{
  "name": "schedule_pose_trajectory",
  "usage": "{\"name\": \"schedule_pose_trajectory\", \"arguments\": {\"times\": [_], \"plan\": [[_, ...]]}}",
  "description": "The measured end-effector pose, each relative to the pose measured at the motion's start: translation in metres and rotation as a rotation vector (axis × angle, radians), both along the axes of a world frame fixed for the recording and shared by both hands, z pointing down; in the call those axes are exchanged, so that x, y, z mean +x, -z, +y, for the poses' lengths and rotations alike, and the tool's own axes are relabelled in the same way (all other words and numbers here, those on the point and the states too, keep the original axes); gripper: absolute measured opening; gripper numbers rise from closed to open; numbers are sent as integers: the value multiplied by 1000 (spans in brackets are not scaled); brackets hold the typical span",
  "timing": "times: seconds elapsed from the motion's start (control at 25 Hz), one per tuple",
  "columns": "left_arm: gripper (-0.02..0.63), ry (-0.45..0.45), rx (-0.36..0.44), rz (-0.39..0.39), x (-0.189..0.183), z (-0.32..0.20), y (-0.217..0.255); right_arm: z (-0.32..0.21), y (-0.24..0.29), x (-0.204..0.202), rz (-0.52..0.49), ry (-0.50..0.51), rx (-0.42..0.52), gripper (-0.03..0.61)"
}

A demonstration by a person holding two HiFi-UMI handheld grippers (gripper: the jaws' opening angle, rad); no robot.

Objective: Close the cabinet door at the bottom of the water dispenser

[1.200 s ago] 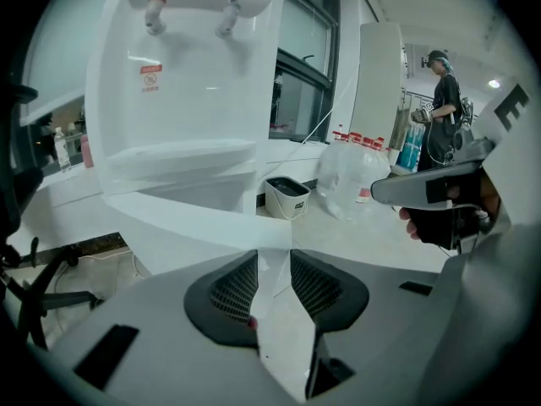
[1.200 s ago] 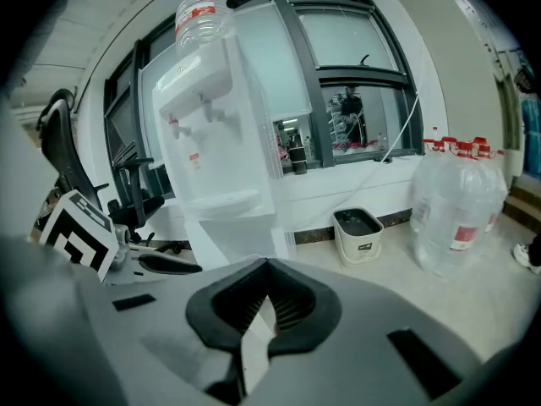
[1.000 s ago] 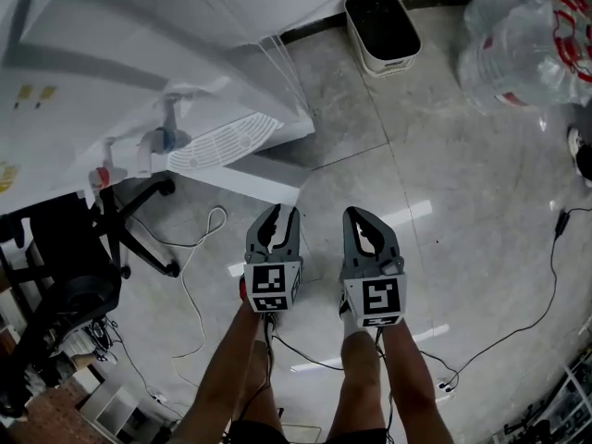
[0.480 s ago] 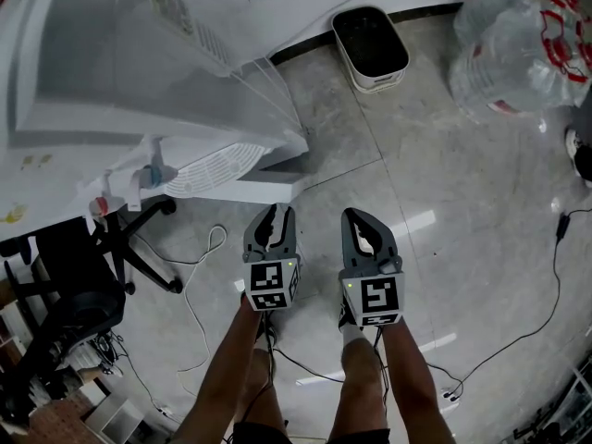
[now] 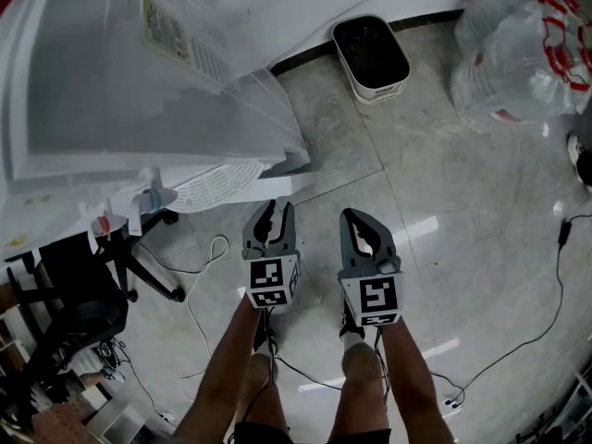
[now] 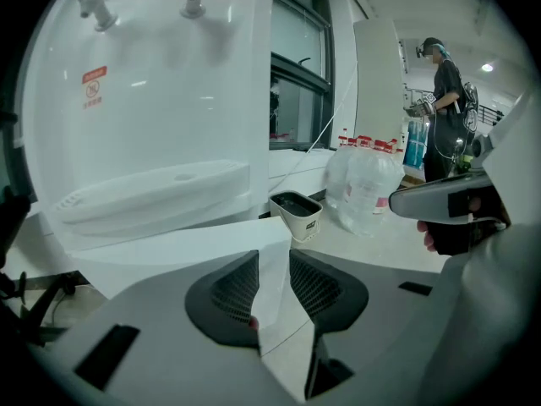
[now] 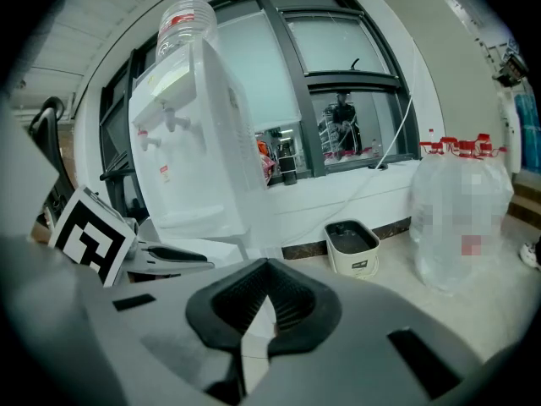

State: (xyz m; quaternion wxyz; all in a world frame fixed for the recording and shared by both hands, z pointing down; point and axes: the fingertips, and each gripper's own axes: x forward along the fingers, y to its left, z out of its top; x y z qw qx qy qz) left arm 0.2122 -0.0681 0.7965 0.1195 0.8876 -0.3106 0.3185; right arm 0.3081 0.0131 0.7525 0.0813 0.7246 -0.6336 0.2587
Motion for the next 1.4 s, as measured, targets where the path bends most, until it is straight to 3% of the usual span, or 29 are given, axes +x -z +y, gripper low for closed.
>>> {"name": "schedule_pose_trajectory", "arguments": {"times": [0.88,1.4], "plan": [[130,2,71,-14,25,-48,-1,-21,-1,31,30,-33,31,12],[129,-9,55,-7,28,-32,26,-15,28,34,52,-21,17,12]]}}
